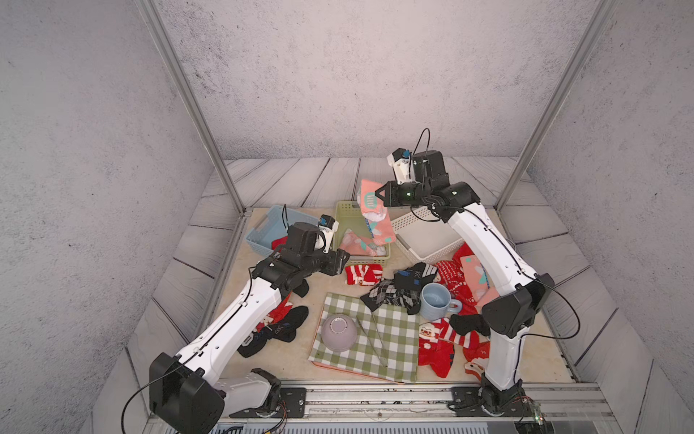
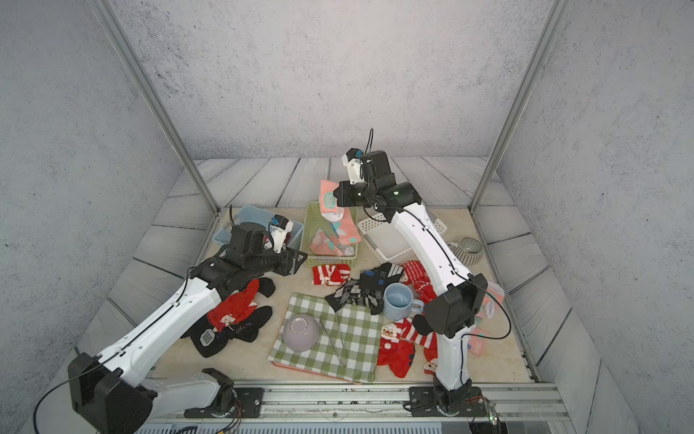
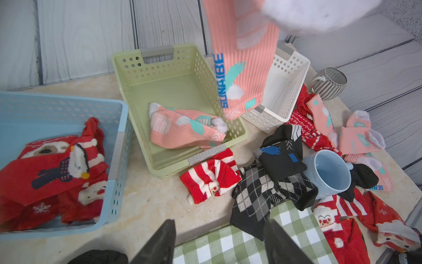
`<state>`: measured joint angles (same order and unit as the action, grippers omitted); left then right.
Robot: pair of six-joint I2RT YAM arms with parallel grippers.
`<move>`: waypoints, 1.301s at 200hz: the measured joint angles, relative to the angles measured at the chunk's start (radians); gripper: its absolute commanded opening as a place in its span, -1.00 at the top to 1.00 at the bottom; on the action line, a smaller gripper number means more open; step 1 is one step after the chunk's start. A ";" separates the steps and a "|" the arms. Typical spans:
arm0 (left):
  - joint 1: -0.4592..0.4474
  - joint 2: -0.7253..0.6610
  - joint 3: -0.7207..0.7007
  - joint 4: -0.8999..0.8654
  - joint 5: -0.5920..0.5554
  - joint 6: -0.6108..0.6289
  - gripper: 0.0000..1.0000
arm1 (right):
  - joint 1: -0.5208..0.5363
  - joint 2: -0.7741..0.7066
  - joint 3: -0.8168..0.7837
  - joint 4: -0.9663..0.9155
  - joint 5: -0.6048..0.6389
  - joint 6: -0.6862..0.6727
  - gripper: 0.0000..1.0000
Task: Sort the socks into the basket by color
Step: Place the sock in the bin.
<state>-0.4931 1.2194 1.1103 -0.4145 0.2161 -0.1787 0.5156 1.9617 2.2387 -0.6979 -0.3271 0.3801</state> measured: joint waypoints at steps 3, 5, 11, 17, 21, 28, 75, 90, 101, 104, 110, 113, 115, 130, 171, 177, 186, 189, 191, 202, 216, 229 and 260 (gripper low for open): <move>0.000 -0.005 -0.002 -0.001 -0.002 0.000 -0.29 | 0.000 0.012 0.005 0.004 0.000 0.000 1.00; 0.000 -0.008 -0.003 -0.002 -0.003 0.000 -0.29 | 0.000 0.016 0.007 0.005 0.000 0.000 1.00; 0.000 -0.014 -0.005 -0.002 -0.005 0.000 -0.29 | 0.000 0.035 0.012 0.015 0.000 0.001 1.00; 0.000 -0.021 -0.008 -0.001 -0.008 0.001 -0.29 | 0.000 0.055 0.014 0.024 0.000 0.002 1.00; 0.000 -0.025 -0.010 -0.001 -0.010 0.002 -0.29 | 0.000 0.069 0.014 0.030 0.000 0.002 1.00; 0.000 -0.032 -0.013 -0.003 -0.012 0.003 -0.29 | 0.000 0.096 0.016 0.042 0.000 0.002 1.00; 0.000 -0.038 -0.016 -0.012 -0.035 0.018 -0.30 | -0.006 0.344 0.125 0.108 -0.031 0.011 1.00; 0.000 -0.038 -0.016 -0.017 -0.041 0.022 -0.30 | -0.009 0.436 0.189 0.105 -0.040 0.013 1.00; 0.000 -0.038 -0.016 -0.019 -0.045 0.023 -0.30 | -0.011 0.487 0.210 0.104 -0.040 0.014 1.00; 0.000 -0.038 -0.016 -0.020 -0.045 0.024 -0.30 | -0.011 0.497 0.214 0.103 -0.040 0.014 1.00; 0.000 -0.038 -0.016 -0.022 -0.048 0.024 -0.30 | -0.012 0.521 0.220 0.101 -0.039 0.016 1.00; 0.001 -0.038 -0.016 -0.023 -0.048 0.025 -0.30 | -0.013 0.531 0.222 0.100 -0.039 0.017 1.00; 0.002 -0.038 -0.016 -0.023 -0.048 0.025 -0.30 | -0.013 0.537 0.222 0.100 -0.039 0.017 1.00; 0.003 -0.038 -0.016 -0.024 -0.049 0.026 -0.31 | -0.016 0.575 0.222 0.088 -0.032 0.020 1.00; 0.015 -0.029 -0.010 -0.047 -0.047 0.026 -0.35 | -0.024 0.627 0.222 0.073 -0.008 0.022 0.70; 0.017 -0.025 -0.007 -0.049 -0.047 0.025 -0.36 | -0.024 0.628 0.222 0.072 -0.006 0.024 0.62; 0.021 -0.016 -0.002 -0.052 -0.046 0.025 -0.37 | -0.026 0.628 0.221 0.069 0.000 0.024 0.53; 0.022 -0.012 0.000 -0.053 -0.045 0.025 -0.37 | -0.026 0.628 0.221 0.069 0.000 0.029 0.48; 0.023 -0.010 0.002 -0.054 -0.044 0.025 -0.37 | -0.026 0.628 0.221 0.069 0.001 0.025 0.44; 0.028 0.006 0.010 -0.058 -0.043 0.024 -0.38 | -0.026 0.628 0.220 0.067 0.007 0.036 0.24; 0.034 0.019 0.014 -0.061 -0.039 0.024 -0.39 | -0.027 0.628 0.216 0.064 0.014 0.034 0.17; 0.040 0.025 0.014 -0.066 -0.036 0.023 -0.39 | -0.027 0.628 0.208 0.063 0.016 0.034 0.06; 0.049 0.025 0.015 -0.076 -0.028 0.021 -0.40 | -0.027 0.628 0.202 0.053 0.024 0.029 -0.27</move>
<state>-0.4442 1.2446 1.1255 -0.4900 0.1879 -0.1581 0.4885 2.5900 2.4405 -0.6453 -0.3031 0.4091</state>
